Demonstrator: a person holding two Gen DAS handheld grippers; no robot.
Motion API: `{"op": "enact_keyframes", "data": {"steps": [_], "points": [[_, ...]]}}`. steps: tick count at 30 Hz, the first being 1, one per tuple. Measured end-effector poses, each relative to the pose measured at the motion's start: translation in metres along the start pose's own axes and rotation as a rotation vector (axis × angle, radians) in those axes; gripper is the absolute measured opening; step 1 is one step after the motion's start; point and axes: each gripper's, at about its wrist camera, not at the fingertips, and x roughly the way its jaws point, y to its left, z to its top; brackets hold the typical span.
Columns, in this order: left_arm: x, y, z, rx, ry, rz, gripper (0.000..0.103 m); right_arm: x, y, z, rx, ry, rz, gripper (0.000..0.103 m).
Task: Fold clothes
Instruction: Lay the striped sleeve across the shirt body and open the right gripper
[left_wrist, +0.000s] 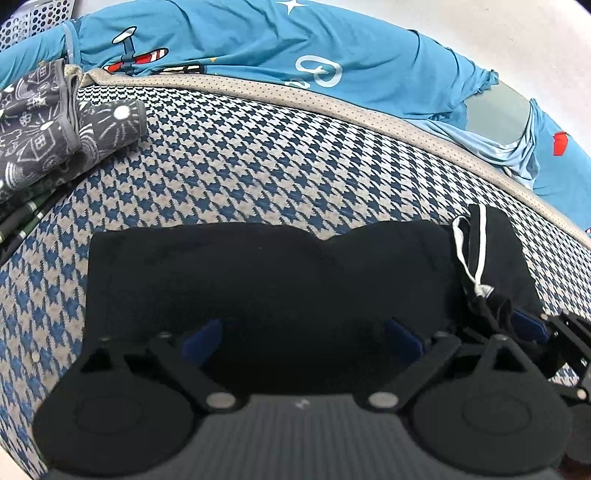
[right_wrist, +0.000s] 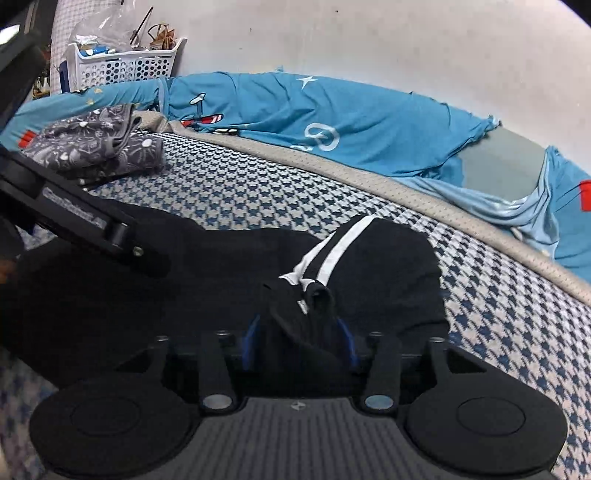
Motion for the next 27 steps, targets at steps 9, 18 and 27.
{"op": "enact_keyframes", "data": {"steps": [9, 18, 27], "points": [[-0.005, 0.000, 0.000, 0.005, -0.026, 0.009, 0.095, -0.026, -0.010, 0.004, 0.129, 0.027, 0.118, 0.049], [-0.008, 0.005, -0.001, -0.010, -0.031, 0.024, 0.095, -0.053, -0.025, 0.012, 0.200, -0.064, 0.061, 0.048], [-0.007, 0.003, -0.001, -0.011, -0.032, 0.017, 0.095, -0.053, -0.036, 0.002, 0.164, -0.022, -0.143, 0.013]]}}
